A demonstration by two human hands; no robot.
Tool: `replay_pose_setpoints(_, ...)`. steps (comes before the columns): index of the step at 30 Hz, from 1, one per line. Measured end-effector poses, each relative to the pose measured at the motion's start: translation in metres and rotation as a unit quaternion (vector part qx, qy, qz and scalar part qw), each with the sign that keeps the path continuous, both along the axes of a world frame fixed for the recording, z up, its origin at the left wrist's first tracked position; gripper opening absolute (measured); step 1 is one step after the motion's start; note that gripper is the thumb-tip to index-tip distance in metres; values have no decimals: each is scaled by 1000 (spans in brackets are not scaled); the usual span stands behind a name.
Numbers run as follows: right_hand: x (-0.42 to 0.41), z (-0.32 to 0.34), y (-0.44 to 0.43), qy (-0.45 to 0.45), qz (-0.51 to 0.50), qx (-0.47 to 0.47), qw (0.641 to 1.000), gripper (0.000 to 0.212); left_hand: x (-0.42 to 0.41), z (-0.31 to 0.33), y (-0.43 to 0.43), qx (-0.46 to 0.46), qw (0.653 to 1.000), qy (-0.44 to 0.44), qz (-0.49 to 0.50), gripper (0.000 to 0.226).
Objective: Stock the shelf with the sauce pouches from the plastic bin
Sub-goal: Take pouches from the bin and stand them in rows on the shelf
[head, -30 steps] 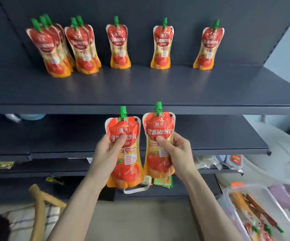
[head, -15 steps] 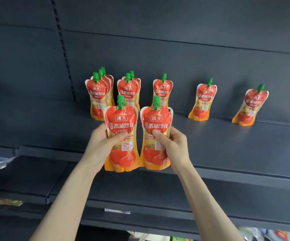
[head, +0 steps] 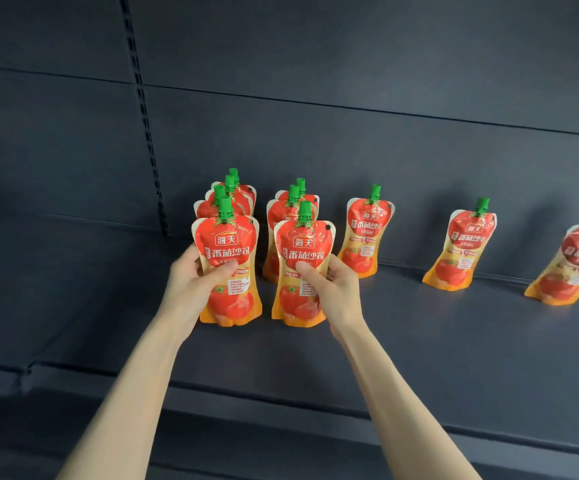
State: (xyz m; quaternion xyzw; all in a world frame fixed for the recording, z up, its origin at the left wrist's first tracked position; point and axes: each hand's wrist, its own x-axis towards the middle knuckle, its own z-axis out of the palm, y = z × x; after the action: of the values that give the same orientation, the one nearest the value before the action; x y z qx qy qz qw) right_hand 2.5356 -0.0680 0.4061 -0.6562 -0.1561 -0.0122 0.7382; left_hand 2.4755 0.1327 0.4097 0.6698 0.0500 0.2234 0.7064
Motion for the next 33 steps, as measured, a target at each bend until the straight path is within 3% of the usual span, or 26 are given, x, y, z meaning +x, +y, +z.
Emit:
replay_pose_setpoints(8,20,-5,37,-9,-51,-20,998,23,25,-8,41,6,998,-5,-62,34)
replay_pose_setpoints(13,16,-30,34,-4,-60,-85,995,33,22,-35,51,19,995,18,-99,44)
replay_pose_setpoints(22,13,-44,38,-35,-115,-202,972,44,25,-48,56,81,996,5,-49,37)
replay_pose_setpoints(33,13,-45,44,-30,-121,-237,964,46,25,-54,58,108,994,-7,-32,40)
